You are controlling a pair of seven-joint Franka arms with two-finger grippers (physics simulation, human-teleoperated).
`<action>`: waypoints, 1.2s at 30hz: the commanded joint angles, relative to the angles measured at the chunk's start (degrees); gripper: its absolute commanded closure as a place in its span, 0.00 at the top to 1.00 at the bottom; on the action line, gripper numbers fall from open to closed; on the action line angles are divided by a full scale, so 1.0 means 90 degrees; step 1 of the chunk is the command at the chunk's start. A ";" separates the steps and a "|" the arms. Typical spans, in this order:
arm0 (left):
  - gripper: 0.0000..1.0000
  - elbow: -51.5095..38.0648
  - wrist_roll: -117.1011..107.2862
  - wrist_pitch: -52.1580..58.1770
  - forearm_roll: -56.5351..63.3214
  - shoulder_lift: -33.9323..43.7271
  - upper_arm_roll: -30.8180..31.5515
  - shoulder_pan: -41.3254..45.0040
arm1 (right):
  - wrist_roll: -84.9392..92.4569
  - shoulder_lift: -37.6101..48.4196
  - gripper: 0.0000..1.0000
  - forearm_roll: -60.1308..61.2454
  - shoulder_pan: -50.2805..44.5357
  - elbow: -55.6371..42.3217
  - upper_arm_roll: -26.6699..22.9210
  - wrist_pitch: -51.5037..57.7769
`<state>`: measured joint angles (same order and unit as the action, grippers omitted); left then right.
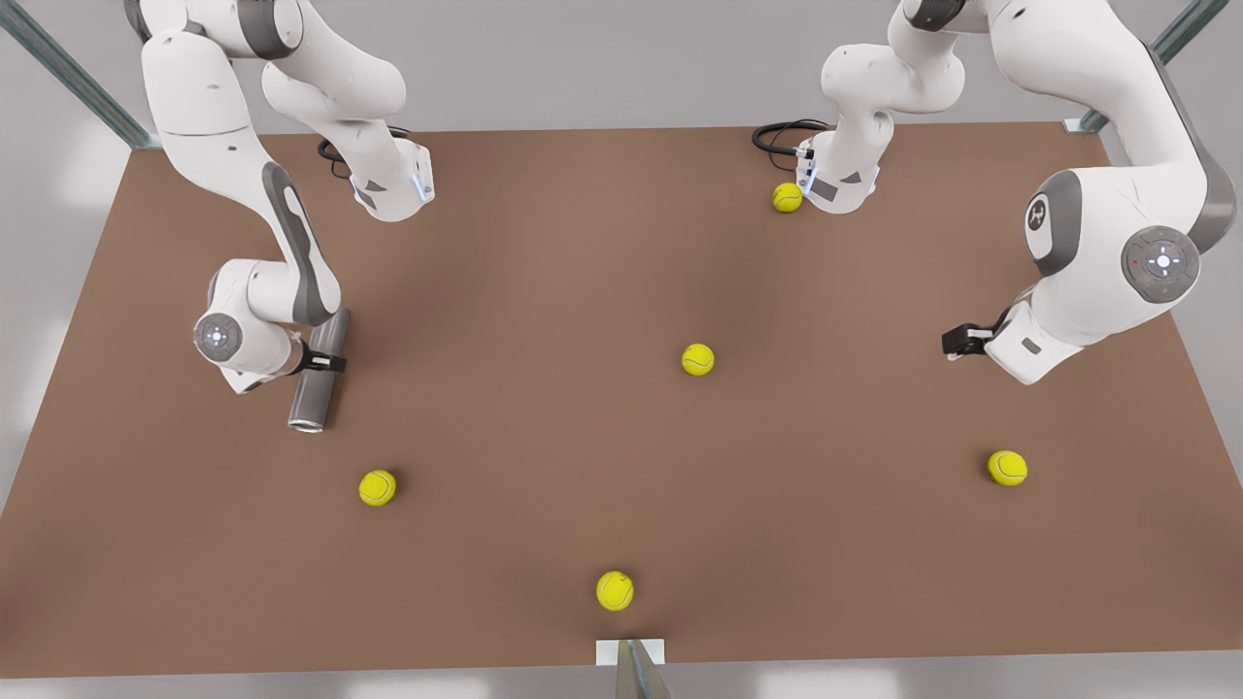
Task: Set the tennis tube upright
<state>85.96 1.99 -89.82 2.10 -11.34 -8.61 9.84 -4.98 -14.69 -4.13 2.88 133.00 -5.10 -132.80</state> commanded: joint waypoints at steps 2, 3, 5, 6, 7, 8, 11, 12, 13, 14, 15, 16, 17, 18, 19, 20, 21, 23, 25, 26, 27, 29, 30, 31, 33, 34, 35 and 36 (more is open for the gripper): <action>1.00 0.0000 0.0004 0.0000 0.0001 0.0000 0.0000 0.0001 | 0.0046 -0.0048 1.00 0.0000 0.0041 -0.0003 0.0000 0.0000; 1.00 0.0000 0.0004 0.0000 0.0001 0.0000 0.0000 0.0001 | 0.0056 -0.0057 1.00 -0.0010 0.0061 -0.0002 0.0000 0.0000; 1.00 0.0000 -0.0006 0.0010 0.0001 0.0000 0.0000 0.0001 | 0.0065 -0.0126 1.00 -0.0019 0.0129 -0.0003 0.0000 0.0000; 1.00 0.0000 -0.0006 0.0000 0.0001 -0.0009 0.0000 0.0001 | 0.0056 -0.0136 1.00 -0.0019 0.0119 -0.0003 0.0000 -0.0010; 1.00 0.0000 -0.0006 0.0000 0.0001 -0.0009 0.0000 0.0001 | 0.0056 -0.0184 1.00 -0.0019 0.0119 -0.0003 0.0000 -0.0019; 1.00 0.0000 -0.0006 0.0000 0.0001 -0.0009 0.0000 0.0001 | 0.0056 -0.0262 1.00 -0.0010 0.0119 -0.0003 0.0000 -0.0107; 1.00 0.0000 -0.0016 0.0010 0.0001 -0.0009 0.0000 0.0001 | 0.0056 -0.0438 1.00 -0.0019 0.0119 -0.0012 0.0000 -0.0283; 1.00 0.0000 -0.0025 0.0010 0.0001 -0.0009 0.0000 0.0001 | 0.0056 -0.0477 1.00 -0.0019 0.0119 -0.0012 0.0000 -0.0293; 1.00 0.0000 -0.0016 0.0010 0.0001 -0.0009 0.0000 0.0001 | 0.0056 -0.0497 1.00 -0.0019 0.0119 -0.0012 0.0000 -0.0293; 1.00 0.0000 -0.0025 0.0010 0.0001 -0.0009 0.0000 0.0001 | 0.0056 -0.0507 1.00 -0.0019 0.0119 -0.0022 0.0000 -0.0293; 1.00 0.0000 -0.0035 0.0010 0.0001 -0.0009 0.0000 0.0001 | 0.0056 -0.0507 1.00 -0.0010 0.0129 -0.0022 0.0000 -0.0293; 1.00 0.0000 -0.0045 0.0010 0.0001 -0.0009 0.0000 0.0001 | 0.0056 -0.0526 1.00 -0.0019 0.0129 -0.0032 0.0000 -0.0303; 1.00 0.0000 -0.0035 0.0010 0.0001 -0.0009 0.0000 0.0001 | 0.0056 -0.0546 1.00 -0.0019 0.0129 -0.0042 0.0000 -0.0303; 1.00 0.0000 -0.0035 0.0010 0.0001 -0.0009 0.0000 0.0001 | 0.0065 -0.0575 1.00 -0.0019 0.0129 -0.0042 0.0000 -0.0352; 1.00 0.0000 -0.0045 0.0010 0.0001 -0.0009 0.0000 0.0001 | 0.0056 -0.0595 1.00 -0.0019 0.0139 -0.0042 0.0000 -0.0352; 1.00 0.0000 -0.0045 0.0010 0.0001 -0.0019 0.0000 0.0001 | 0.0065 -0.0604 1.00 -0.0019 0.0139 -0.0042 0.0000 -0.0381; 1.00 0.0010 -0.0045 0.0010 0.0001 -0.0038 0.0000 0.0001 | 0.0056 -0.0614 1.00 -0.0010 0.0139 -0.0042 0.0000 -0.0381; 1.00 0.0000 -0.0045 0.0020 0.0001 -0.0048 0.0000 0.0001 | 0.0065 -0.0653 1.00 -0.0019 0.0139 -0.0051 0.0000 -0.0391; 1.00 0.0010 -0.0045 0.0020 0.0001 -0.0048 0.0000 0.0001 | 0.0056 -0.0692 1.00 -0.0010 0.0139 -0.0061 0.0000 -0.0391; 1.00 0.0010 -0.0045 0.0019 0.0001 -0.0058 0.0000 0.0001 | 0.0065 -0.0721 1.00 -0.0010 0.0139 -0.0061 0.0000 -0.0400; 1.00 0.0010 -0.0045 0.0020 0.0001 -0.0058 0.0000 0.0001 | 0.0056 -0.0731 1.00 -0.0019 0.0139 -0.0061 0.0000 -0.0400; 1.00 0.0000 -0.0045 0.0019 0.0001 -0.0087 0.0000 0.0001 | 0.0056 -0.0731 1.00 -0.0010 0.0139 -0.0061 0.0000 -0.0430; 1.00 0.0010 -0.0045 0.0020 0.0001 -0.0087 0.0000 0.0001 | 0.0056 -0.0731 1.00 -0.0010 0.0139 -0.0061 0.0000 -0.0430; 1.00 0.0010 -0.0045 0.0020 0.0001 -0.0087 0.0000 0.0001 | 0.0065 -0.0731 0.90 -0.0010 0.0139 -0.0061 0.0000 -0.0430; 1.00 0.0010 -0.0045 0.0019 0.0001 -0.0087 0.0000 0.0001 | 0.0065 -0.0731 0.85 -0.0010 0.0139 -0.0061 0.0000 -0.0430; 1.00 0.0000 -0.0045 0.0020 0.0001 -0.0087 0.0000 0.0001 | 0.0065 -0.0731 0.85 -0.0019 0.0139 -0.0061 0.0000 -0.0430; 1.00 0.0000 -0.0045 0.0049 0.0001 -0.0087 0.0000 0.0001 | 0.0065 -0.0731 0.85 -0.0010 0.0139 -0.0061 0.0000 -0.0430; 1.00 0.0000 -0.0045 0.0039 0.0001 -0.0087 0.0000 0.0001 | 0.0065 -0.0731 0.85 -0.0010 0.0139 -0.0061 0.0000 -0.0430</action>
<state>85.96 1.58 -89.40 2.10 -12.13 -8.61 9.87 -4.40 -21.27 -4.27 4.13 132.39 -5.10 -136.67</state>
